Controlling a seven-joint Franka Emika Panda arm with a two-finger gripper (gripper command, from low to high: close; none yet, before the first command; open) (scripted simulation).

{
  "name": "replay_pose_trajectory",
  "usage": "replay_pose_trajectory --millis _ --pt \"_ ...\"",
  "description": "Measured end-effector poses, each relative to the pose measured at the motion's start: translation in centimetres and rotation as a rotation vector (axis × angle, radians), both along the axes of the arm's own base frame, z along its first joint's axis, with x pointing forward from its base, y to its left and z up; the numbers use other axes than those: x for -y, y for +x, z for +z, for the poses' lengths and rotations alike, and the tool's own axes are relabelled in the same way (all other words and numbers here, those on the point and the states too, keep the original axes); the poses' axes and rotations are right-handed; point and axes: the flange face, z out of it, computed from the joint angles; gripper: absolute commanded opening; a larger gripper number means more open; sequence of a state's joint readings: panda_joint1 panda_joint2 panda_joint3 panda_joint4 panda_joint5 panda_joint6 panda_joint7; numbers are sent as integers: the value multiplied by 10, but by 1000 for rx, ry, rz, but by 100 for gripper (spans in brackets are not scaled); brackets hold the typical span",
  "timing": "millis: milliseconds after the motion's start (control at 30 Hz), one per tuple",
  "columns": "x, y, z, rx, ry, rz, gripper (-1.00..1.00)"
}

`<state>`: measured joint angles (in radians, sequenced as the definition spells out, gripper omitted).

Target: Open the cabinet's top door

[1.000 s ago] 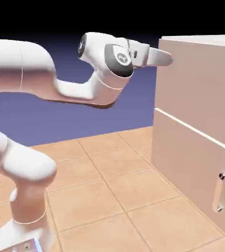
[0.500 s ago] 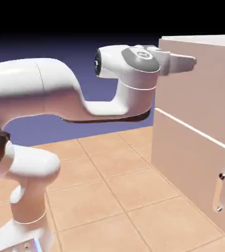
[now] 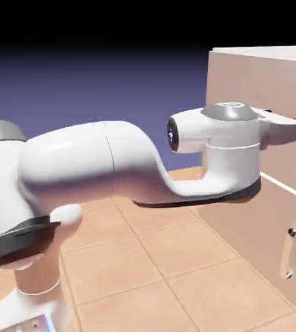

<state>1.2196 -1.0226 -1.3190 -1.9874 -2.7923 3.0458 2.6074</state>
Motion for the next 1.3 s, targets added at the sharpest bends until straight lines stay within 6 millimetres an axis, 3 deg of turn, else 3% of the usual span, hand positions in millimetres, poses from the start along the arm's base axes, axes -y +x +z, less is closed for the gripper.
replay_pose_trajectory --millis 67,133,267,300,367,800,1300 --pt "9 10 -18 -6 -2 -3 100" --pt "11 12 -22 -7 -3 -3 100" --pt "10 53 -22 -7 -2 -3 100" --pt "9 62 -22 -7 -3 -3 -100" --pt "9 62 -22 -7 -3 -3 -100" --pt "-23 -29 -22 -7 -8 -186 -100" --pt "-79 -124 -22 -7 -3 -394 -100"
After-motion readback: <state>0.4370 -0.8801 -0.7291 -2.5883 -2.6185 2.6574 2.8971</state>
